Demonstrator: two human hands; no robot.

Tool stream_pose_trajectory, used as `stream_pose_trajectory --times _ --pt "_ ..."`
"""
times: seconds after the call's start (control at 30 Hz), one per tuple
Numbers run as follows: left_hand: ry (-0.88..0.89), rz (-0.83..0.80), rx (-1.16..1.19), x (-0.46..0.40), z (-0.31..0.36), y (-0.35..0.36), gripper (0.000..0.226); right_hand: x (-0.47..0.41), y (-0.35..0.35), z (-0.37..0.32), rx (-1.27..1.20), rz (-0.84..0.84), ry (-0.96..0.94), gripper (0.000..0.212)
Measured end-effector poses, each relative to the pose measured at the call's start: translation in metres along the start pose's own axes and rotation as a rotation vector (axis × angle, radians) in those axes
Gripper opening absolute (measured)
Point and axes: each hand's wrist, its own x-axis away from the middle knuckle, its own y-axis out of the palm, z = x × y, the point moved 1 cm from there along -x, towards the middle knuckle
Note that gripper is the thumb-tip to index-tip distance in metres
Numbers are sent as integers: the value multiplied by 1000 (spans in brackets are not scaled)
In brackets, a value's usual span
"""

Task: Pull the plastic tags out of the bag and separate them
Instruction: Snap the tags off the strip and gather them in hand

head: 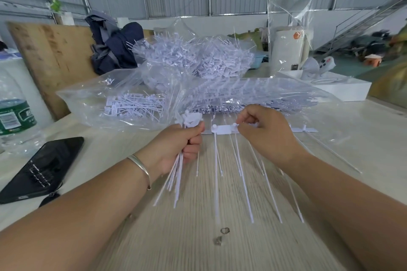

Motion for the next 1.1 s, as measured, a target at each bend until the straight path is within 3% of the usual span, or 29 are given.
stream_pose_trajectory --times 0.57,0.63,0.73,0.83,1.1 --pt "76 49 -266 -3 -4 -2 61 2 1 -4 -34 -37 -78 5" --pt "83 54 -265 -5 -4 -3 56 3 1 -5 17 -14 -113 5" --pt "106 89 -279 -6 -4 -5 35 2 -1 -5 284 70 -181 8" --pt "111 132 -281 -7 -5 -8 20 -1 -4 -3 393 84 -123 19" --pt "105 83 -177 -4 -1 -8 20 -5 -2 1 85 4 35 34"
